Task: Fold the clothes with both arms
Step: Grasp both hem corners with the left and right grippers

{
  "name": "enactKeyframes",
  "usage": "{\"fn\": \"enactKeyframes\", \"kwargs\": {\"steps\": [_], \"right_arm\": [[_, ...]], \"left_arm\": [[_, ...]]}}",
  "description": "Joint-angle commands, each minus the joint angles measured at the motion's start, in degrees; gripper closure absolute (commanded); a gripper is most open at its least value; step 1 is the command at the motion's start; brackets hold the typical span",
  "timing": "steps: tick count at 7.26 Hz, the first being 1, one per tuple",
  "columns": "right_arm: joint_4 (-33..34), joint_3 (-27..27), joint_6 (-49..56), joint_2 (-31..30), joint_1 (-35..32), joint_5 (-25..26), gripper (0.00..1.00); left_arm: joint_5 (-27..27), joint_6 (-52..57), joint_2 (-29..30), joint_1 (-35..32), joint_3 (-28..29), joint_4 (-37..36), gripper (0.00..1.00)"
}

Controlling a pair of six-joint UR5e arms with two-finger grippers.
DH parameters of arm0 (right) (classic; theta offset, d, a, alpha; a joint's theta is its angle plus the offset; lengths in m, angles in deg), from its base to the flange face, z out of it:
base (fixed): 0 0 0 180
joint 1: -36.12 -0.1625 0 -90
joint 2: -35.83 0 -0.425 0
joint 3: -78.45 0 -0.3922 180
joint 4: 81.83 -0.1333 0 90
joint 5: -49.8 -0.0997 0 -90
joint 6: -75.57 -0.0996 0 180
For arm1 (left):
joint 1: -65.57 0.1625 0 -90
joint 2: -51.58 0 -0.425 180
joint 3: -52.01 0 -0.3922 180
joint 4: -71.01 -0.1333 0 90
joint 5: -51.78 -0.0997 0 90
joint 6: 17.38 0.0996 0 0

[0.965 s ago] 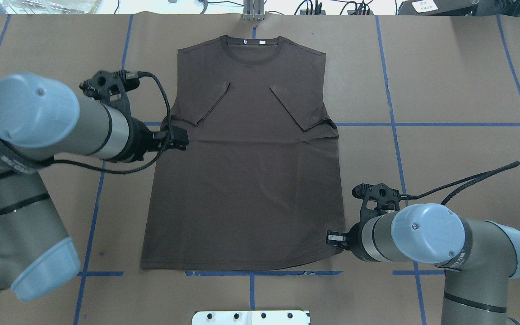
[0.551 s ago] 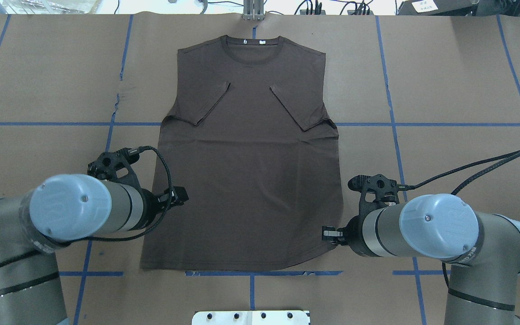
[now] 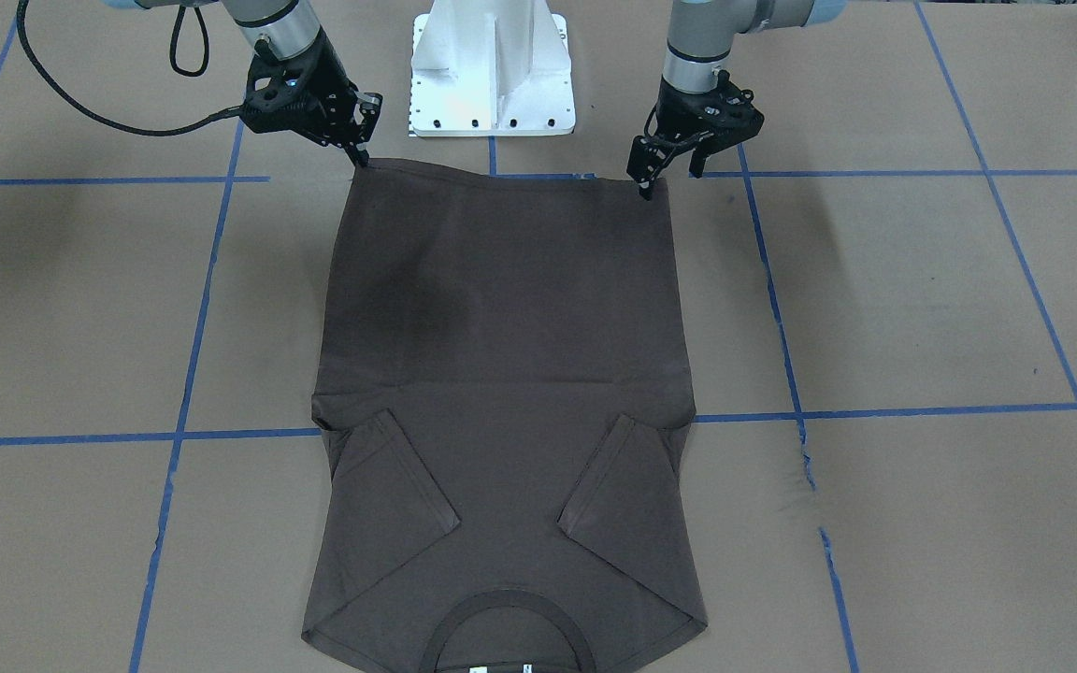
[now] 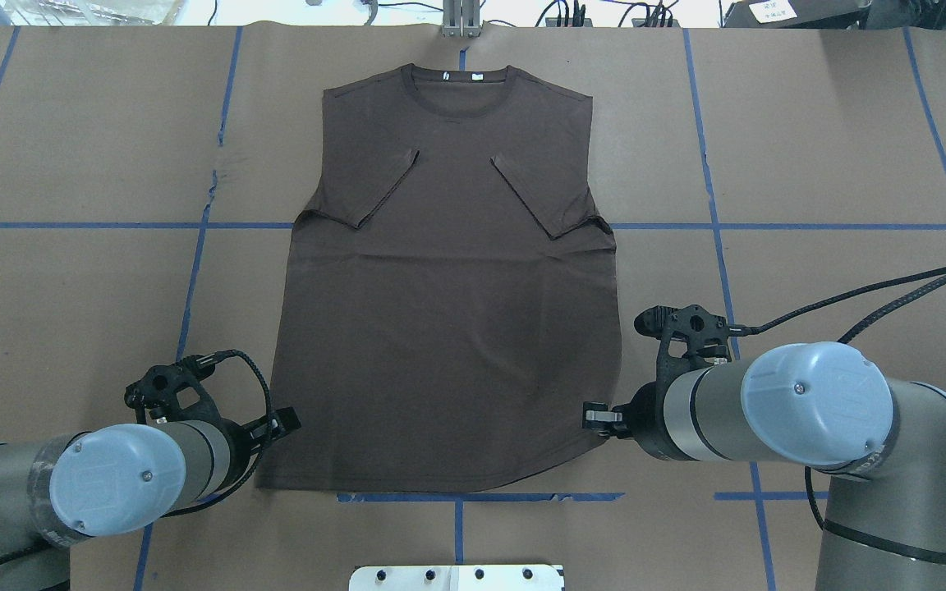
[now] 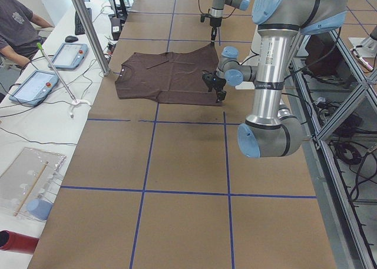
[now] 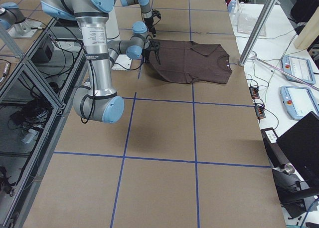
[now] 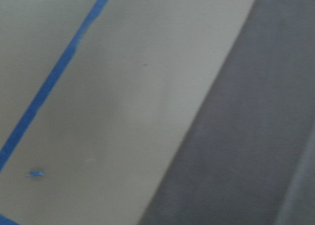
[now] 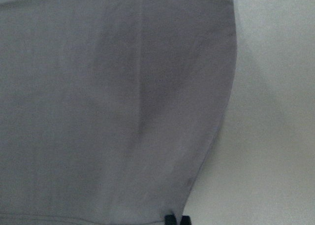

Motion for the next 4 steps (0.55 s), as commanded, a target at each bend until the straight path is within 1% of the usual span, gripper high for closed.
{"fn": "enactKeyframes", "kwargs": {"steps": [1,3,4], "right_arm": [[0.0,0.0,0.0,0.0,-0.2,0.0,1.00],[0.0,0.0,0.0,0.1,-0.2,0.0,1.00],[0.0,0.0,0.0,0.0,-0.3,0.0,1.00]], "left_arm": [[-0.3,-3.3,0.0,2.8,2.9,1.1,0.03],[-0.3,-3.5,0.8,4.2,3.2,1.2,0.05],[-0.3,-3.6,1.0,4.2,3.1,1.2,0.09]]}}
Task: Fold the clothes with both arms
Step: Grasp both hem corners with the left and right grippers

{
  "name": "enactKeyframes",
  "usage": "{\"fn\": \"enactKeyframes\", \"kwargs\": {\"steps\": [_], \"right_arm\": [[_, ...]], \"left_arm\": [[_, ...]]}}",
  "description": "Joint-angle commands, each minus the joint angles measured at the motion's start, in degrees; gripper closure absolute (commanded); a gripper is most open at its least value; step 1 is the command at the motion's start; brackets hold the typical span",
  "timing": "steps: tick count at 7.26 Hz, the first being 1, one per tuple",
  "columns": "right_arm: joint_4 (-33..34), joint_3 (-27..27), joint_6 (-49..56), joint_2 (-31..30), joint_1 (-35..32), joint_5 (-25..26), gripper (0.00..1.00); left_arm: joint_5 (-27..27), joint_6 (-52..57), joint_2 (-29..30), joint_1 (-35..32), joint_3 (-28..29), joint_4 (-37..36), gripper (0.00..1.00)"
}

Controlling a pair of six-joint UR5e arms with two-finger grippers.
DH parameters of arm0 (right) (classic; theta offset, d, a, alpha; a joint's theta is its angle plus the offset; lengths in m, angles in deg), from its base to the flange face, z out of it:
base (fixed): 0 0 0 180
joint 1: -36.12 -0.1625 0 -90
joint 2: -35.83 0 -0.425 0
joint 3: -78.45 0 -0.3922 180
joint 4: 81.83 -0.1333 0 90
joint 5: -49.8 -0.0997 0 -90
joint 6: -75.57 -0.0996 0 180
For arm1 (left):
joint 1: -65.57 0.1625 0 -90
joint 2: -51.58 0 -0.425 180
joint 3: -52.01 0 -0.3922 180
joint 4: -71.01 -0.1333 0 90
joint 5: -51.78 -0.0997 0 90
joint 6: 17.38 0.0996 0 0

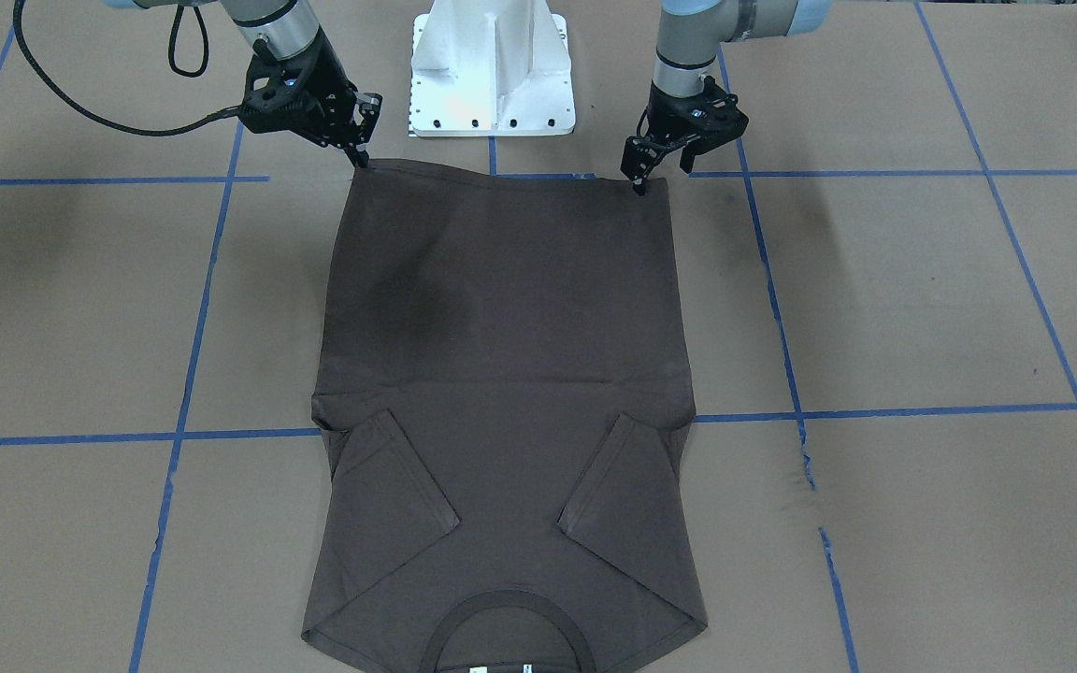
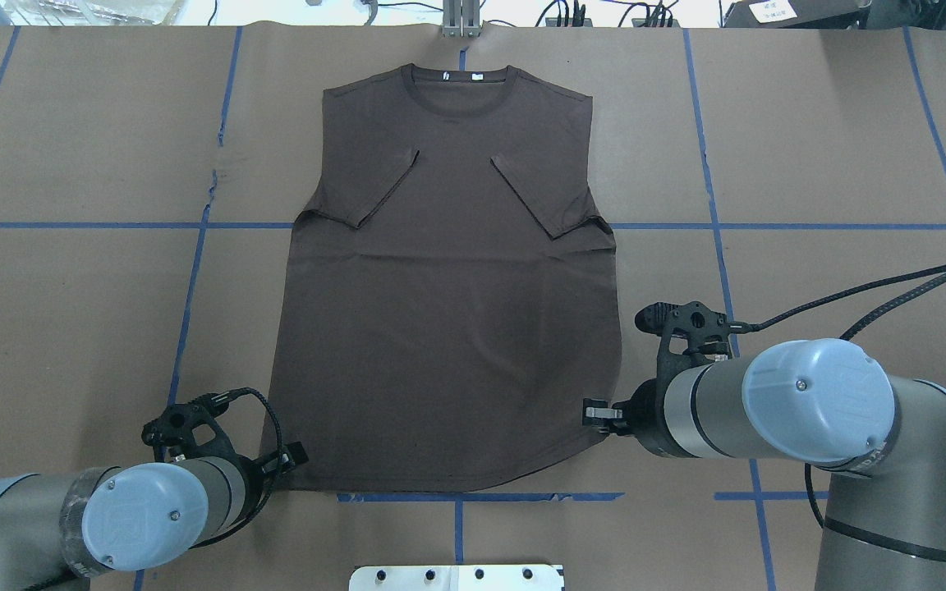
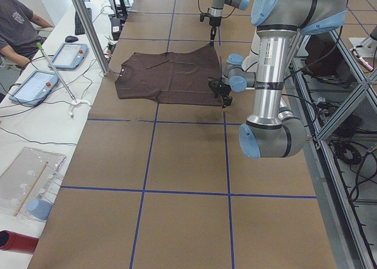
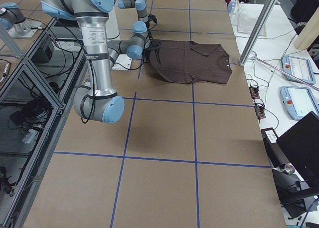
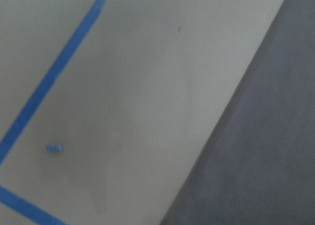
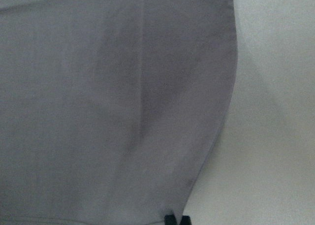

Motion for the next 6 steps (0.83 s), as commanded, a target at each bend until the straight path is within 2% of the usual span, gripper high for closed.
{"fn": "enactKeyframes", "kwargs": {"steps": [1,2,3,5,6], "right_arm": [[0.0,0.1,0.0,0.0,-0.1,0.0,1.00],[0.0,0.1,0.0,0.0,-0.1,0.0,1.00],[0.0,0.1,0.0,0.0,-0.1,0.0,1.00],[0.0,0.1,0.0,0.0,-0.1,0.0,1.00],[0.0,0.2,0.0,0.0,-0.1,0.0,1.00]], "left_arm": [[0.0,-0.3,0.4,0.2,0.1,0.0,0.15],[-0.1,-0.3,0.4,0.2,-0.1,0.0,0.20],[-0.1,-0.3,0.3,0.1,-0.1,-0.1,0.29],[-0.2,-0.4,0.1,0.1,-0.2,-0.1,0.30],[-0.2,-1.1,0.2,0.2,-0.1,-0.1,0.38]]}}
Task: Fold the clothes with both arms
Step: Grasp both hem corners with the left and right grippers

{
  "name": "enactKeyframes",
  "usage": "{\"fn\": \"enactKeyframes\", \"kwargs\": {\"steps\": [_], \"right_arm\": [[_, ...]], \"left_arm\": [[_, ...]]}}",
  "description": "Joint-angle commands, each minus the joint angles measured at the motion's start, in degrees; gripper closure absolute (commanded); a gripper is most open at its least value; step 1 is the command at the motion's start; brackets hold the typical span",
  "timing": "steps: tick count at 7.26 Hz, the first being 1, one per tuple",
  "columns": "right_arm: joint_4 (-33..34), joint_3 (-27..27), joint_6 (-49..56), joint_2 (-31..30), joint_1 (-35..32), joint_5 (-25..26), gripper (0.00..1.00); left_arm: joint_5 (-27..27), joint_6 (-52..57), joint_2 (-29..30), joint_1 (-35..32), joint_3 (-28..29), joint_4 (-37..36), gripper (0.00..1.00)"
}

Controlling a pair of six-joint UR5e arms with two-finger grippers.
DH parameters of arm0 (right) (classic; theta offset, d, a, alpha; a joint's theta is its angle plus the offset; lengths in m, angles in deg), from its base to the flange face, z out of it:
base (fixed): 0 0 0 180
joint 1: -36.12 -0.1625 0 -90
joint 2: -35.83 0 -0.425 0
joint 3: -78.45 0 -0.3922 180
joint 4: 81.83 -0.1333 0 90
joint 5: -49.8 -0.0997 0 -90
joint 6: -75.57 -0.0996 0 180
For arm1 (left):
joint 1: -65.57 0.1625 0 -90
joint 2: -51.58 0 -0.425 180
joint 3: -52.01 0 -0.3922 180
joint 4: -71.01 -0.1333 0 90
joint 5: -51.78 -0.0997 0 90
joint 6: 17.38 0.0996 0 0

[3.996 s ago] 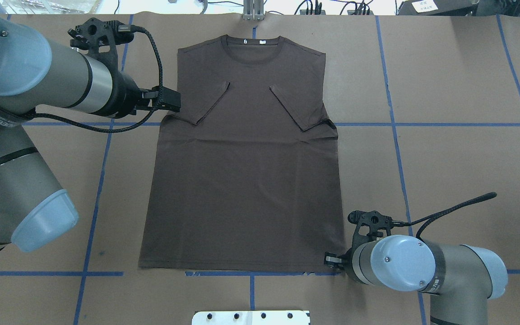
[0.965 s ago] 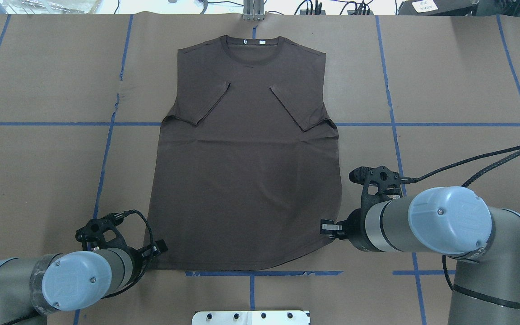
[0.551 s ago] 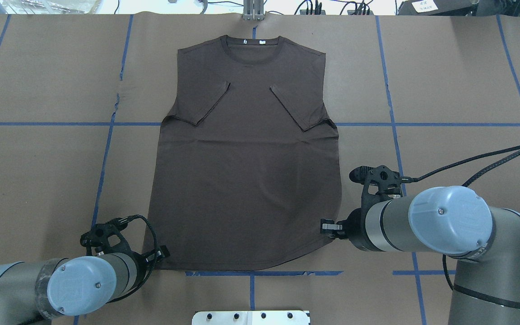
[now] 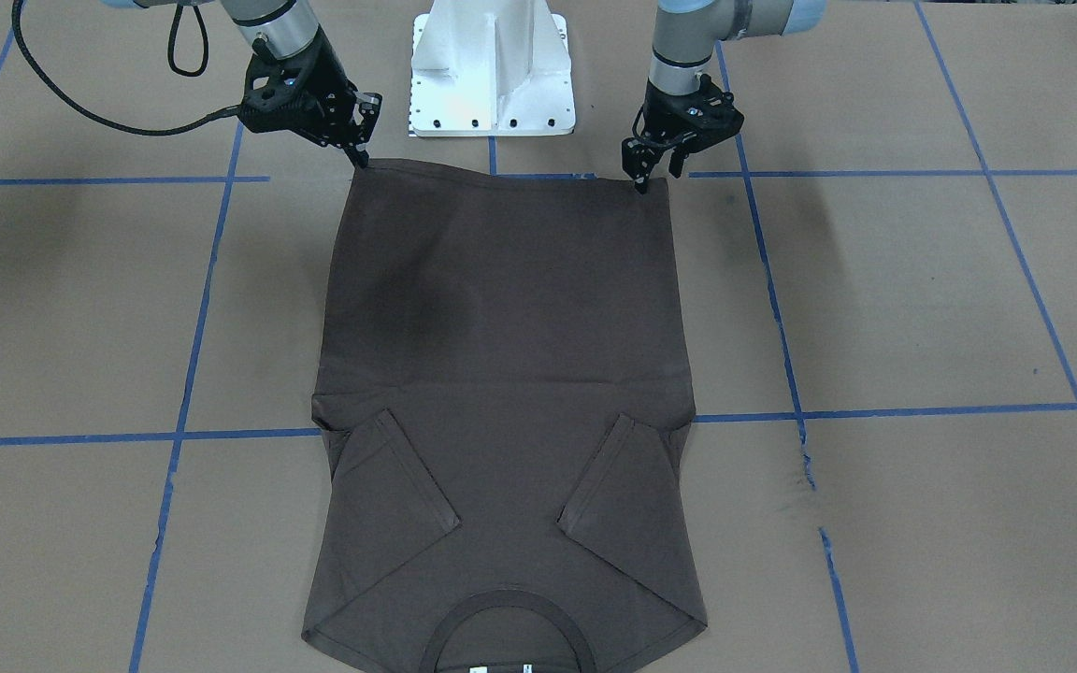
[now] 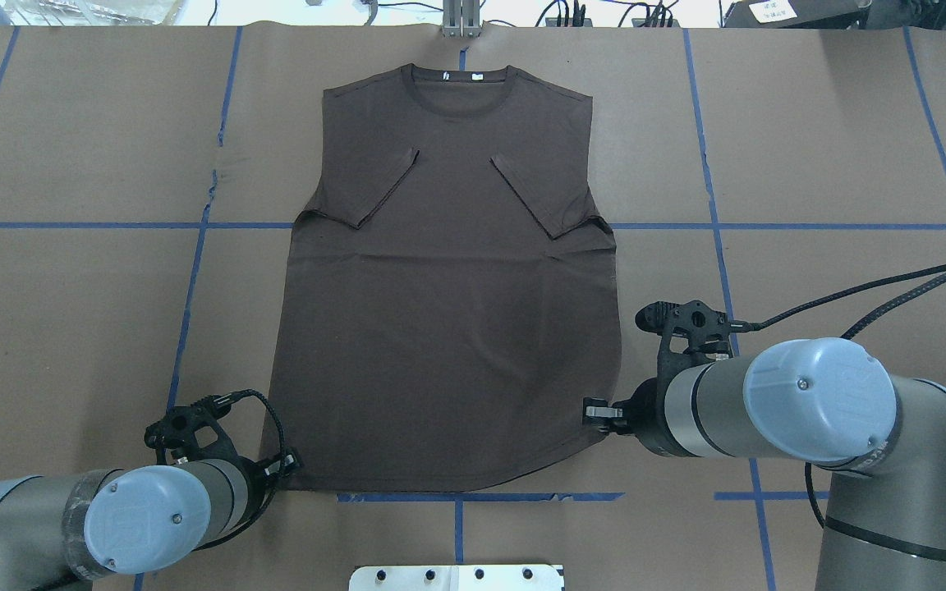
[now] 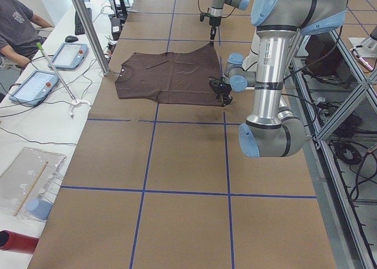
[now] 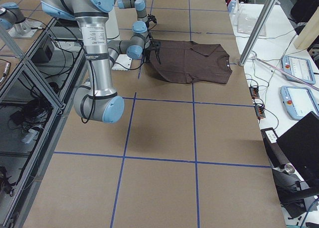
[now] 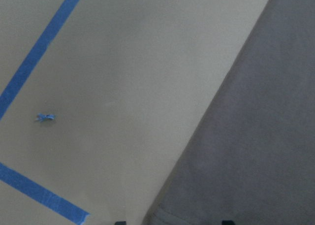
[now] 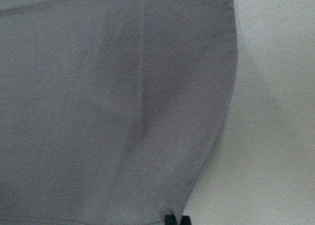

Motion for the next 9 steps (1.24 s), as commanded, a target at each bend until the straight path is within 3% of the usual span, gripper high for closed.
{"fn": "enactKeyframes", "kwargs": {"steps": [1,2,4,5,9], "right_arm": [[0.0,0.1,0.0,0.0,-0.1,0.0,1.00],[0.0,0.1,0.0,0.0,0.0,0.0,1.00],[0.0,0.0,0.0,0.0,-0.1,0.0,1.00],[0.0,0.1,0.0,0.0,-0.1,0.0,1.00],[0.1,1.1,0.0,-1.2,-0.5,-1.7,1.00]], "left_arm": [[0.1,-0.6,0.1,0.1,0.1,0.0,0.47],[0.0,-0.7,0.2,0.0,0.2,0.0,0.60],[0.1,-0.8,0.3,-0.1,0.0,0.0,0.95],[0.1,-0.8,0.3,-0.1,-0.1,-0.1,1.00],[0.2,0.1,-0.6,-1.0,-4.1,-0.6,1.00]]}}
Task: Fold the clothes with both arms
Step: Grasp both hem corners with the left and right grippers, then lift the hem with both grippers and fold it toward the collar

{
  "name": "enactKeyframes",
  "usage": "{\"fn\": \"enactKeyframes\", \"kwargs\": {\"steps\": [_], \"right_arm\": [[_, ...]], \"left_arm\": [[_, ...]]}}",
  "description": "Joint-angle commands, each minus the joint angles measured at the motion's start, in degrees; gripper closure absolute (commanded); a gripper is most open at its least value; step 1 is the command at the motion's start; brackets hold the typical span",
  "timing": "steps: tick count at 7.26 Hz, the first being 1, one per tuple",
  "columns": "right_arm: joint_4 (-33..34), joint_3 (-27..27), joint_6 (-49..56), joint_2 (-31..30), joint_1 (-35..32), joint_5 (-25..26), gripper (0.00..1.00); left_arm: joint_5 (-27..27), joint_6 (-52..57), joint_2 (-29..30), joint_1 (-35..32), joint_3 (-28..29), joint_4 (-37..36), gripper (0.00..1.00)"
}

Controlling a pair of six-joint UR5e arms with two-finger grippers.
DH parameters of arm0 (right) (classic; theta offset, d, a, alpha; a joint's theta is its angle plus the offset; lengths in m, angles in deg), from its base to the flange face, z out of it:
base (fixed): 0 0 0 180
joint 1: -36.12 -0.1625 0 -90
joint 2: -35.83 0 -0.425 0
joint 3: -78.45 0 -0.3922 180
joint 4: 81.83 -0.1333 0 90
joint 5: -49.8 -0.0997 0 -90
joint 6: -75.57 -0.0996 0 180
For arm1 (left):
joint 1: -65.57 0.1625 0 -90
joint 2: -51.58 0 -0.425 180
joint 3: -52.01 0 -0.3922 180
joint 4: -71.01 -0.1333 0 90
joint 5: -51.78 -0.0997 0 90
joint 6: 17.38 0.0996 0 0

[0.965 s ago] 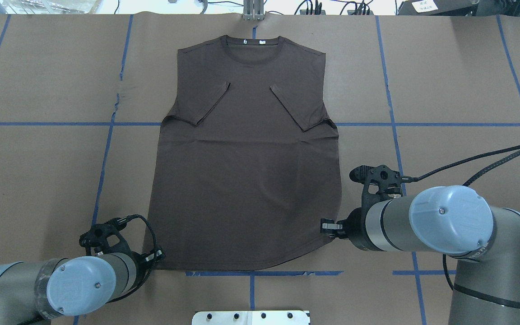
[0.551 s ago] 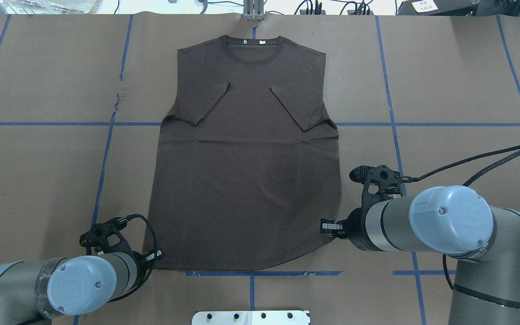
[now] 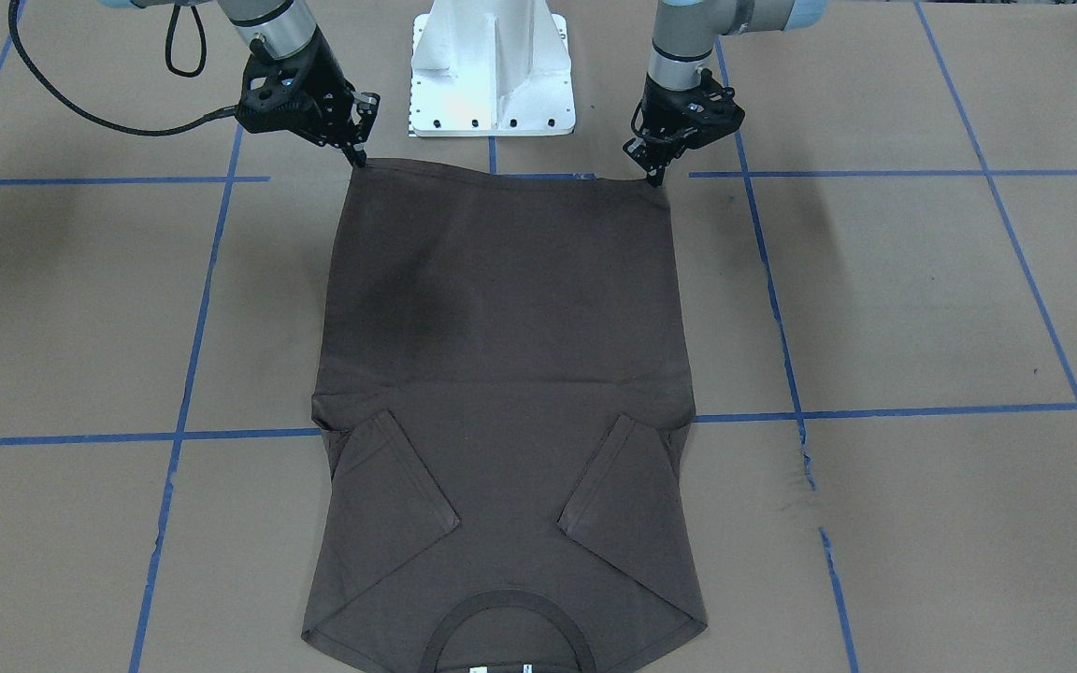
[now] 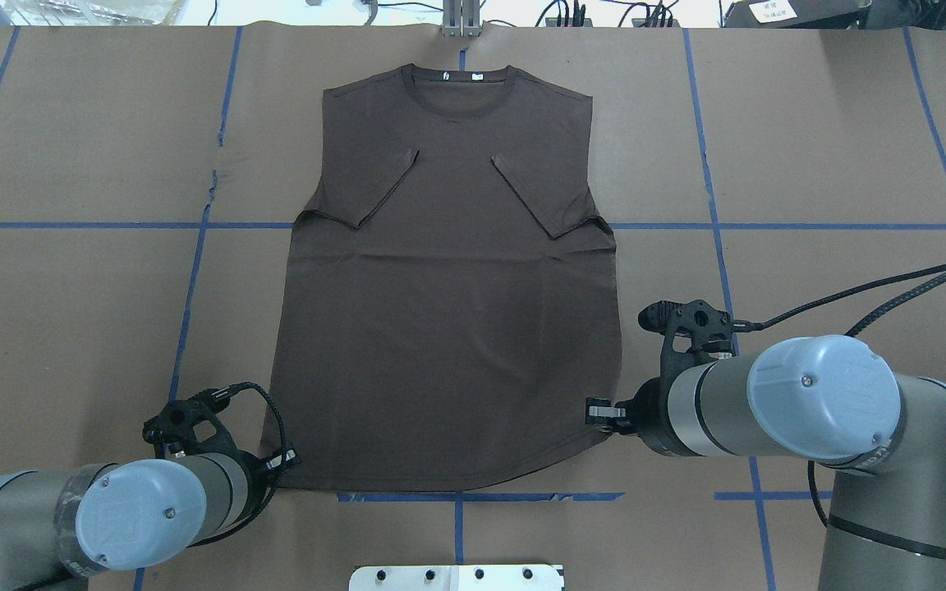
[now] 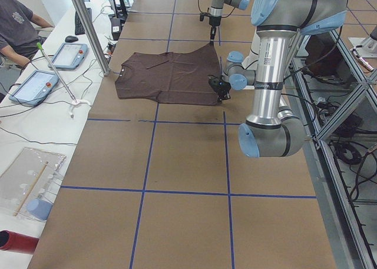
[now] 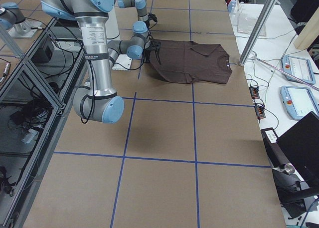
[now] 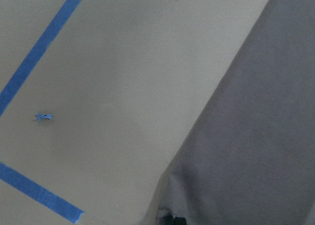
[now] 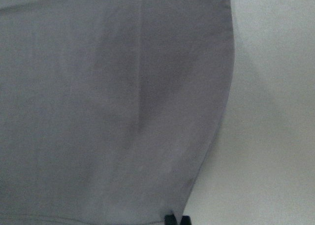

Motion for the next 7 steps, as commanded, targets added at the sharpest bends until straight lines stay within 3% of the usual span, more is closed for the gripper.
{"fn": "enactKeyframes", "kwargs": {"steps": [1,5,7], "right_arm": [[0.1,1.2,0.0,-1.8,-0.1,-0.9,1.00],[0.2,6.9,-0.2,-8.5,2.3,-12.4,1.00],[0.2,7.3,-0.3,-8.6,2.9,-15.4,1.00]], "left_arm": [[-0.2,0.4,-1.0,0.3,-3.0,-1.0,1.00],[0.0,0.6,-0.7,7.0,-17.1,-13.8,1.00],[0.4,0.7,-0.9,7.8,-20.1,-15.4,1.00]]}}
